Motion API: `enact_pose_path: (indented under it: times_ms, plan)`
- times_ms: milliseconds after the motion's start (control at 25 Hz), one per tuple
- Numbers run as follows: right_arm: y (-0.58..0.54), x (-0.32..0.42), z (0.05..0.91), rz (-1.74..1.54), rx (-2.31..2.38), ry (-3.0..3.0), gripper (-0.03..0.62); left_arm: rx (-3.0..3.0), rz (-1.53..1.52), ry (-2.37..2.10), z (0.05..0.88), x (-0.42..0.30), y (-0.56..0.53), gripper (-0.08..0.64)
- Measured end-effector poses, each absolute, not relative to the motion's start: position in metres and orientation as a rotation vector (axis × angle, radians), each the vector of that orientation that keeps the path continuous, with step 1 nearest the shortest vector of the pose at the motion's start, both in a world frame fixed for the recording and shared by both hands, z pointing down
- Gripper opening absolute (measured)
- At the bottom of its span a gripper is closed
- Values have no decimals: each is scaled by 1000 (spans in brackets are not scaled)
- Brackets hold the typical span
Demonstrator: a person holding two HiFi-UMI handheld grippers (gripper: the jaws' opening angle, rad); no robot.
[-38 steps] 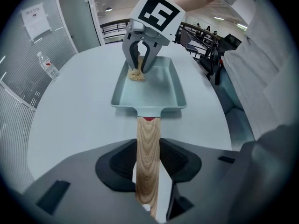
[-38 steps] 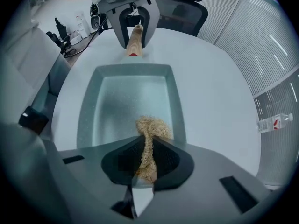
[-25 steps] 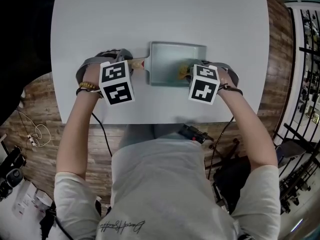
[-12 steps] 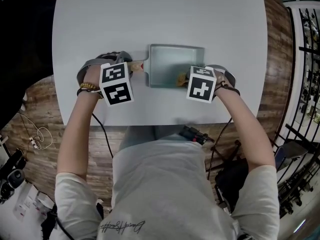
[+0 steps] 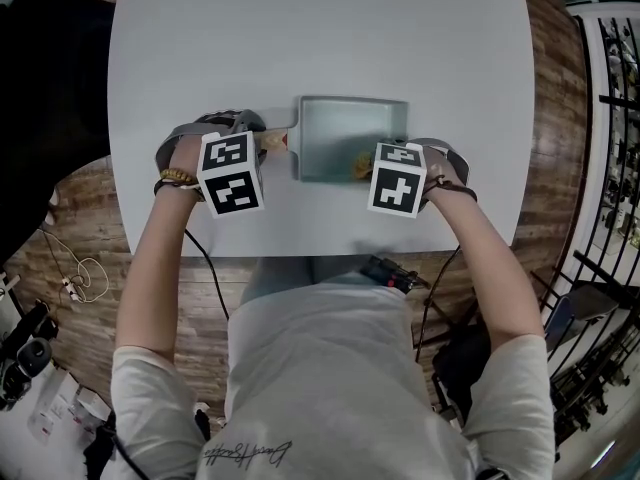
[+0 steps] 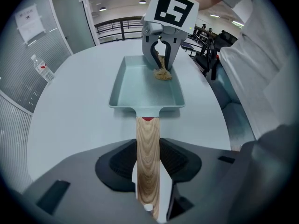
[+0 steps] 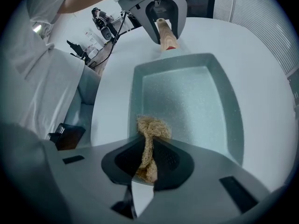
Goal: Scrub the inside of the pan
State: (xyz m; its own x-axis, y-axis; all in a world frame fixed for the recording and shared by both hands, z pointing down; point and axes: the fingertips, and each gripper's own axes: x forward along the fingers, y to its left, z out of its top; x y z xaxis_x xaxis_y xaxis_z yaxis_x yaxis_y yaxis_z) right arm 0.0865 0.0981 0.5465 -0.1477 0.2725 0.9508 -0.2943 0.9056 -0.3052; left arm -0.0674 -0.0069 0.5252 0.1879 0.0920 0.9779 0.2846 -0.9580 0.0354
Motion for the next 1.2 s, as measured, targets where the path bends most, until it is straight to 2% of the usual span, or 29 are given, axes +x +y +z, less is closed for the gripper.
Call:
enact_pose_path:
  times_ms: [320, 760, 880, 960, 1040, 1200]
  plan:
    - [96, 84, 544, 505, 45, -1675, 63, -2317, -1856, -396, 524, -69, -4, 184]
    - [74, 76, 536, 568, 277, -1831, 63, -2445, -1784, -312, 506, -64, -7, 177]
    - [63, 78, 526, 607, 416, -1896, 63, -2533, -1734, -270, 493, -59, -4, 121]
    - [58, 79, 517, 633, 505, -1935, 63, -2600, -1688, -213, 483, -56, -4, 49]
    - [55, 79, 505, 656, 584, -1971, 63, -2671, -1636, -153, 472, -53, -4, 13]
    - [49, 79, 481, 676, 731, -2038, 63, -2821, -1510, -28, 448, -42, -3, 11]
